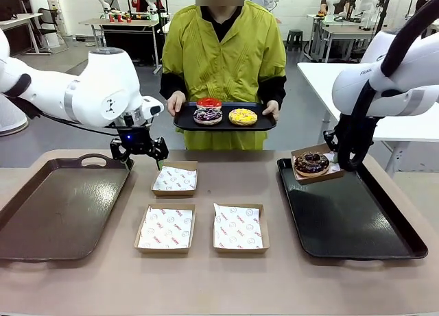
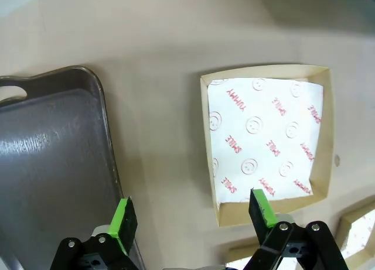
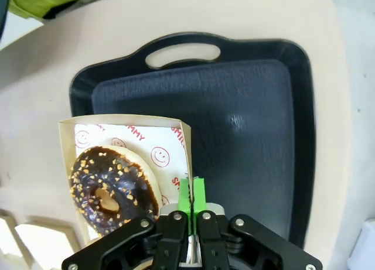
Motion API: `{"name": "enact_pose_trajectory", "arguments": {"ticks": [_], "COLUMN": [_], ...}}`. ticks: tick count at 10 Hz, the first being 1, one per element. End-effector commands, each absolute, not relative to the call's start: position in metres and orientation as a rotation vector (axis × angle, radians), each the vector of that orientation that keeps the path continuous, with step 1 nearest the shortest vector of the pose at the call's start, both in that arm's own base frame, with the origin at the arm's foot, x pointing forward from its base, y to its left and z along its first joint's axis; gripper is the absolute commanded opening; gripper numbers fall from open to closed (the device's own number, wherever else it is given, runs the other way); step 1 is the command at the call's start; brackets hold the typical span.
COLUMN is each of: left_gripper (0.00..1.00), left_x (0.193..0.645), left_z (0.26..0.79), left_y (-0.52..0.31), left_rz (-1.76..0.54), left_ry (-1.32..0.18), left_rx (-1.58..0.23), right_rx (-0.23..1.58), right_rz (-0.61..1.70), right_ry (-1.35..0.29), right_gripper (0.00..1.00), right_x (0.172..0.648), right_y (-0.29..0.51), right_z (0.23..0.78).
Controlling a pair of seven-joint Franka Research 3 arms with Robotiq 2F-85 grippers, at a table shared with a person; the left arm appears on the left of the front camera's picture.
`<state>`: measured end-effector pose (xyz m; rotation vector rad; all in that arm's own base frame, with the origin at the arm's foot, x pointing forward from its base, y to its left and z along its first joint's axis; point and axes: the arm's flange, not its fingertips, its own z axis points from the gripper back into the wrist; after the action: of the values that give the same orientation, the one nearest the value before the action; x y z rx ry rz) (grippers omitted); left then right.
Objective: Individually package the donuts and arrange them on the tray.
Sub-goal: Place the picked Paper togo box on the Handle tray while simultaneously picking up another Paper togo box from the table with the other hand.
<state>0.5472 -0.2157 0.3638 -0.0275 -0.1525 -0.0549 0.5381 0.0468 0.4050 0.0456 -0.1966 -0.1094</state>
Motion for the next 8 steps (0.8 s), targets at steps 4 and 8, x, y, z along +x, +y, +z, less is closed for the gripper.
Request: {"name": "enact_pose_trajectory", "arguments": {"ticks": [4, 8], "left_gripper": [1.00, 1.00], "left_x": [0.565, 0.569], "left_z": [0.347, 0.337], "left_y": [-0.229, -0.228], "left_rz": [-0.024, -0.025], "left_ry": [-0.182, -0.163], "left_rx": [0.014, -0.005], "right_rx": [0.096, 0.080], "right_rz": [-0.074, -0.083], "right_ry": [-0.148, -0.115], "right_gripper": [0.02, 0.02], "right_x": [0.571, 0.581], "right_y": [0.041, 0.049], "right_z": [0.374, 0.357]}}
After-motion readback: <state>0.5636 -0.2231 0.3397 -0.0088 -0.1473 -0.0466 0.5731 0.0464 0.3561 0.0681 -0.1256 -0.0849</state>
